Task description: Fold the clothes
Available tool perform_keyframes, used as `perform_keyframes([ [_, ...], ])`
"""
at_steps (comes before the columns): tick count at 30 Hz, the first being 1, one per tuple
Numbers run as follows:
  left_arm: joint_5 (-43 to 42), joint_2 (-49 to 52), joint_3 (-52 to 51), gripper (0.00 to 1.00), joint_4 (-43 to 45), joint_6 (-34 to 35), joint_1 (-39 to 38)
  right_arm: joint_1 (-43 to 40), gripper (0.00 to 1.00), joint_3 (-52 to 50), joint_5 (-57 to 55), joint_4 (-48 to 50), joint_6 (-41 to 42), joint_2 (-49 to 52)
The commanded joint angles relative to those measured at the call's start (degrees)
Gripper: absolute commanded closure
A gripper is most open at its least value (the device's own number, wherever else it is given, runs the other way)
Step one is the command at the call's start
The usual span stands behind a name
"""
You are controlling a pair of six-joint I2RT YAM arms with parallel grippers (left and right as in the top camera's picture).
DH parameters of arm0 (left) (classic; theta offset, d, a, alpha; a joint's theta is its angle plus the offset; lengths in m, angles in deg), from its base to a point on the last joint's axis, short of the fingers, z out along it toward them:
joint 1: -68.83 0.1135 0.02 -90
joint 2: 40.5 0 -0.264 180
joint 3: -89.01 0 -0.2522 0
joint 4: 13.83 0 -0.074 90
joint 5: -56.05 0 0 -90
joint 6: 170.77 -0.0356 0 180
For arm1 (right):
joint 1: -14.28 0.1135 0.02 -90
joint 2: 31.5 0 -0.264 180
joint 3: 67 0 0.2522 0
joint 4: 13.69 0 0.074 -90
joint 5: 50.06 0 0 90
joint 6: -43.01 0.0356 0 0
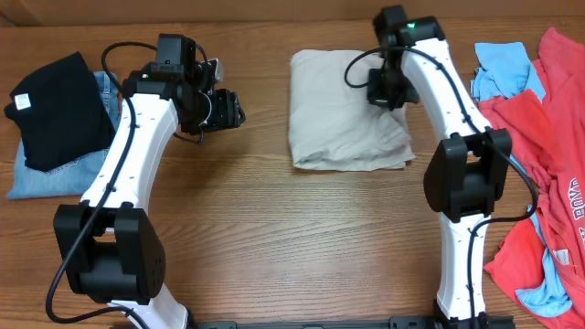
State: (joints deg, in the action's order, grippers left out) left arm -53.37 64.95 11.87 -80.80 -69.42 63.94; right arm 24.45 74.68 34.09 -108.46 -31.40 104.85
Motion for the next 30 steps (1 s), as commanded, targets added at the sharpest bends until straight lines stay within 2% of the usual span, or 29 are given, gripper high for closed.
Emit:
perform_keyframes([
  [1, 0.52, 0.2, 1.03, 0.38, -0.15, -1.53, -0.39, -2.62, 0.92, -1.84, -5.29, 0.76, 3.8, 0.09],
  [5, 0.5, 0.2, 1.03, 0.38, -0.15, -1.53, -0.39, -3.89, 0.89, -5.7, -5.44, 1.68, 4.83, 0.09],
  [12, 0.5, 0.2, 1.03, 0.38, -0.5, -1.55, -0.39, -5.42, 0.89, -18.34, -5.62, 5.07, 10.45, 0.09],
  [18, 0.52, 0.2, 1.03, 0.37, -0.44, -1.55, -0.39, -4.74, 0.89, -26.12, 3.34, 5.46, 10.6, 0.07],
  [24, 0.52, 0.2, 1.03, 0.37, -0.39, -1.55, -0.39, -0.13, 0.89, -27.26, 11.02, 5.35, 9.49, 0.07],
  [30, 0.52, 0.2, 1.03, 0.35, -0.37, -1.55, -0.39, 8.83, 0.86, -27.26, 22.01, 8.15, 9.51, 0.07],
])
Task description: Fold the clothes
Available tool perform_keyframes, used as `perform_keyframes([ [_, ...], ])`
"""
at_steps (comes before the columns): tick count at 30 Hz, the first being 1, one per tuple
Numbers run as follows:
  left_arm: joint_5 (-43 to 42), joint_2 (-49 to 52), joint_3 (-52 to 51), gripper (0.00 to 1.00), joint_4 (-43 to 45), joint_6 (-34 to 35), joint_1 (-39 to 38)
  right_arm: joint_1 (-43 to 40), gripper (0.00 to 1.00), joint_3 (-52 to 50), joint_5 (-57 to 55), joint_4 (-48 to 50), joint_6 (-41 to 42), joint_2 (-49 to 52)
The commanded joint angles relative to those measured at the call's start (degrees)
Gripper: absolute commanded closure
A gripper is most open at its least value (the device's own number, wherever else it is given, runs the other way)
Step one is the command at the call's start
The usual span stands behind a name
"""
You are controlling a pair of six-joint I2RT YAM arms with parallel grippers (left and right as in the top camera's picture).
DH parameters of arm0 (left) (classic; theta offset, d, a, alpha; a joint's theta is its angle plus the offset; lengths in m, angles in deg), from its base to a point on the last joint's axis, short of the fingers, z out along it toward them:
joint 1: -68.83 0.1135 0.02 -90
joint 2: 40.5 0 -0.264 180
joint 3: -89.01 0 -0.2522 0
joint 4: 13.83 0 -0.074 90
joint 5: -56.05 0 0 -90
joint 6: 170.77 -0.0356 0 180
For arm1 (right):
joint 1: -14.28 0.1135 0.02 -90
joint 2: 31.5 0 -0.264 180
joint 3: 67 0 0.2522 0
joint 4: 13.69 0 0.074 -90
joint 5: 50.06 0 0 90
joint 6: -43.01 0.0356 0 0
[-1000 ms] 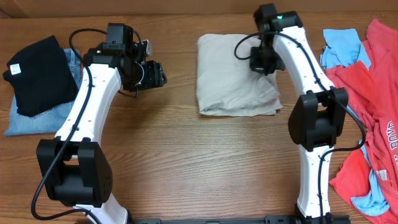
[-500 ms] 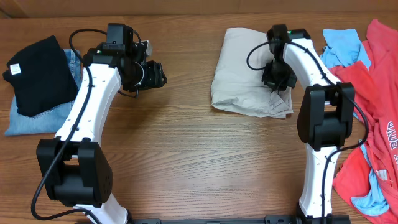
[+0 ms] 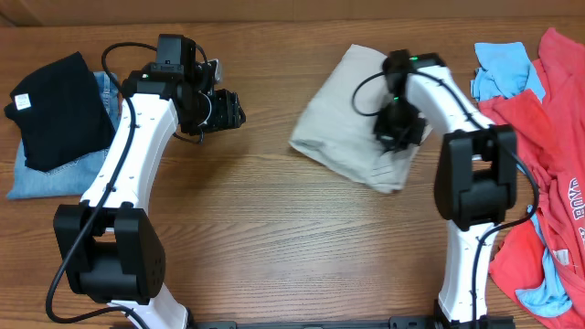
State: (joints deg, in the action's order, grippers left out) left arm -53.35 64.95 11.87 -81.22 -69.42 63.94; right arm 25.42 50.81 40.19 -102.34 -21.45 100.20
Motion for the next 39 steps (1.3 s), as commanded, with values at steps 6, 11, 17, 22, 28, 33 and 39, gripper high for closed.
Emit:
perform_keyframes([
  [6, 0.46, 0.2, 1.03, 0.34, -0.13, -1.53, -0.39, 17.29, 0.83, -3.39, 25.68, 7.37, 0.28, 4.72],
  [11, 0.31, 0.2, 1.03, 0.34, -0.15, -1.51, -0.37, 22.34, 0.83, -2.49, 26.62, 8.68, 0.7, 4.7],
  [17, 0.31, 0.2, 1.03, 0.34, -0.59, -1.51, -0.37, 21.92, 0.81, 0.24, 21.66, 4.94, -0.24, 2.12],
  [22, 0.31, 0.2, 1.03, 0.34, -0.57, -1.51, -0.37, 20.81, 0.74, 3.26, 16.85, 1.68, -0.26, -1.79],
  [28, 0.31, 0.2, 1.03, 0.34, -0.57, -1.51, -0.37, 19.32, 0.71, 5.6, 13.18, -1.29, -0.26, -7.06],
  [33, -0.13, 0.2, 1.03, 0.39, -2.25, -0.96, -0.39, 17.77, 0.63, 6.91, 8.07, -0.07, -0.72, -10.56],
  [39, -0.09, 0.2, 0.55, 0.82, -6.86, -0.42, -0.79, 14.38, 0.8, 6.91, 13.77, 12.04, -13.77, -9.7],
])
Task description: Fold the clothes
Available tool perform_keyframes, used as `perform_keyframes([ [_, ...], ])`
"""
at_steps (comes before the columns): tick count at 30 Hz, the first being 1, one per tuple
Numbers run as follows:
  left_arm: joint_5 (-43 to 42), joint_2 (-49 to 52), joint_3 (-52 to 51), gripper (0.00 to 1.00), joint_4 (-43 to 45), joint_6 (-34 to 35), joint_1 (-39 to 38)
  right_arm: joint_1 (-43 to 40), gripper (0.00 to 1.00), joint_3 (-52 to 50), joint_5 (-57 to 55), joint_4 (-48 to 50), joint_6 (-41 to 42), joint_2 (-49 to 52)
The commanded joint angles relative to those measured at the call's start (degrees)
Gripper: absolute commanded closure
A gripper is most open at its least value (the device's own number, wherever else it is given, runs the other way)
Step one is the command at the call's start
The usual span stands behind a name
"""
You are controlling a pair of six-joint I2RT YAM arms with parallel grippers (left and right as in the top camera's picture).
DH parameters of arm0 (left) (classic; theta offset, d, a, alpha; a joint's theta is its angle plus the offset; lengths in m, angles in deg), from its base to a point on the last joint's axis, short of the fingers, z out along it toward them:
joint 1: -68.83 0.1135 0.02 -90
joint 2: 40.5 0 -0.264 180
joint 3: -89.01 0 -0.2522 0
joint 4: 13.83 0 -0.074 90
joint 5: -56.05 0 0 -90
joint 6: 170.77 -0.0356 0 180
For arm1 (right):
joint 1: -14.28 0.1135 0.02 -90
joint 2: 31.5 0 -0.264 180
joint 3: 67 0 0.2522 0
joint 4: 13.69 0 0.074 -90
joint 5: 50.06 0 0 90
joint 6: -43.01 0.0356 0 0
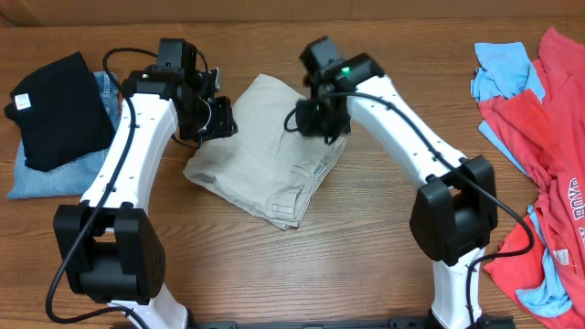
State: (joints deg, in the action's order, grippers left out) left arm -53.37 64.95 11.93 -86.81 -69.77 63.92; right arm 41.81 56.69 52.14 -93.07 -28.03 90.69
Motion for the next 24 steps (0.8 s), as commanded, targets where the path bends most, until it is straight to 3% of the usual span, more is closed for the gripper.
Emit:
perform_keyframes([
  [1, -0.07, 0.2, 0.07, 0.85, -1.49, -0.07, -1.03, -2.56, 0.8, 1.03, 1.92, 3.98, -7.15, 0.17],
  [7, -0.07, 0.2, -6.1, 0.89, -0.17, 0.39, -4.11, -6.32, 0.8, 0.96, 2.21, 7.8, -6.99, 3.5],
  [19, -0.07, 0.2, -23.02, 0.87, 5.97, 4.04, -9.01, -8.44, 0.81, -0.98, 4.72, 1.66, -7.26, 12.44],
  [24, 0.37, 0.2, -24.52, 0.84, 6.14, 4.0, -9.01, -9.2, 0.81, -2.14, -0.9, 0.55, -6.97, 12.44],
])
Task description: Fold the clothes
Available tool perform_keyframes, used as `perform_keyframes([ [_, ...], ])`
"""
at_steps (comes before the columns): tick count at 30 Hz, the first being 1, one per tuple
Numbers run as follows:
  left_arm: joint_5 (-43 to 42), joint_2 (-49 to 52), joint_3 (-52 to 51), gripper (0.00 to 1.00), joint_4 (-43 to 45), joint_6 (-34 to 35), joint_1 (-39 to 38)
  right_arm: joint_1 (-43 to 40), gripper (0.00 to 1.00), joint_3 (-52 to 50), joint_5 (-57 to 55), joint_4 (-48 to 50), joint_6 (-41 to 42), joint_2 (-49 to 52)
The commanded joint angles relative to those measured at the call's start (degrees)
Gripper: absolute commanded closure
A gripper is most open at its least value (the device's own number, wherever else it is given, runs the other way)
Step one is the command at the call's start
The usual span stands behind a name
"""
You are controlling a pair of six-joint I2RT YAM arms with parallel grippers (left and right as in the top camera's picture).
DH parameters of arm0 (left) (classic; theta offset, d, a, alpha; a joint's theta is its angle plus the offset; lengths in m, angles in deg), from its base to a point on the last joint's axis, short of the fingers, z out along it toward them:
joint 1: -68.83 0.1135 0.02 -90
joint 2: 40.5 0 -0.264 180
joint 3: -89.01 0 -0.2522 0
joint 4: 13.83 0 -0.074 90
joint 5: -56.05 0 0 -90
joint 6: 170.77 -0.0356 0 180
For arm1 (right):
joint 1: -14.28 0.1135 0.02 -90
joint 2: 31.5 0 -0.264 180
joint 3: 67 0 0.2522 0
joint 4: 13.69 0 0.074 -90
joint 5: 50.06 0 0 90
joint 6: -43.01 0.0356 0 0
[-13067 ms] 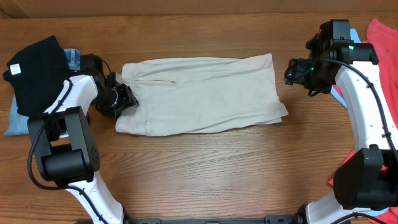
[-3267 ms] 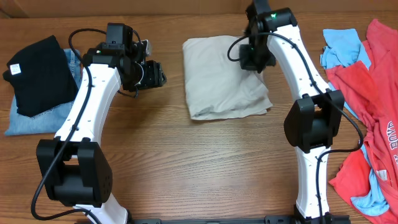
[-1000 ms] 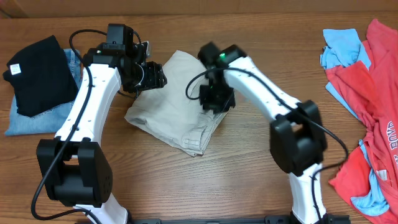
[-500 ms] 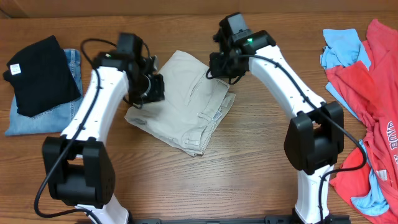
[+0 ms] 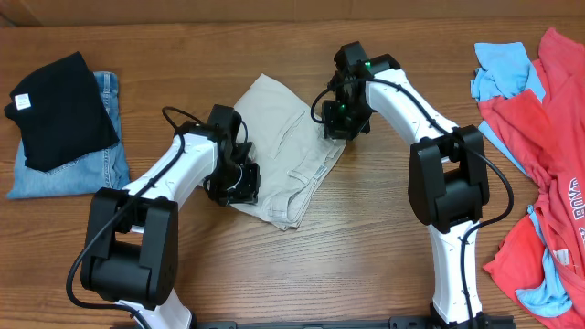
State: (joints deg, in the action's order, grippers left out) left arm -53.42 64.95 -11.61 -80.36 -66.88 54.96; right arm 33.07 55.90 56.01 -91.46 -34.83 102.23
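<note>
A folded beige garment [image 5: 283, 146] lies tilted at the middle of the table. My left gripper [image 5: 241, 183] is low at the garment's near-left edge, over the cloth; whether its fingers are open or shut does not show from above. My right gripper [image 5: 339, 122] is at the garment's far-right corner, pointing down at the cloth, and its fingers are hidden under the wrist.
A folded black garment [image 5: 57, 110] rests on folded blue jeans [image 5: 64, 169] at the left edge of the table. A loose pile of red clothes [image 5: 539, 137] and light blue clothes [image 5: 501, 73] covers the right side.
My left gripper has gone from the garment's far-left side to its near-left edge. My right gripper has shifted right, to the garment's right corner. The garment has hardly moved.
The beige garment lay folded square at the back right of centre with my right gripper on it. Then it was turned and nearer the front. Then it lay at the middle, close to my left gripper. Both grippers are now at its edges.
</note>
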Motion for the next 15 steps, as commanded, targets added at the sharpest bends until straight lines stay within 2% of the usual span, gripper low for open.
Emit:
perform_keyframes([
  [1, 0.5, 0.2, -1.01, 0.84, -0.72, 1.09, -0.04, -1.07, 0.8, -1.4, -7.21, -2.34, -0.2, 0.9],
  [5, 2.58, 0.2, -2.08, 0.83, -0.68, 1.2, -0.04, -1.73, 0.79, -1.9, -7.5, -3.5, -0.5, 0.9],
  [8, 4.92, 0.2, -3.37, 0.76, 1.16, 2.86, -0.04, -1.73, 0.79, -1.95, -7.48, -3.61, -0.48, 0.9],
  [10, 4.79, 0.2, -3.43, 0.76, 3.21, 3.28, 0.02, -1.73, 0.79, -1.95, -7.48, -3.58, -0.46, 0.92],
  [13, 4.7, 0.17, -1.53, 0.73, 3.67, 3.08, 0.09, -1.73, 0.79, -1.95, -7.48, -3.85, -0.46, 0.9],
  [15, 6.88, -0.28, 2.29, 0.71, 0.52, 2.84, 0.83, -1.7, 0.78, -1.95, -7.48, -4.15, -0.48, 0.9],
])
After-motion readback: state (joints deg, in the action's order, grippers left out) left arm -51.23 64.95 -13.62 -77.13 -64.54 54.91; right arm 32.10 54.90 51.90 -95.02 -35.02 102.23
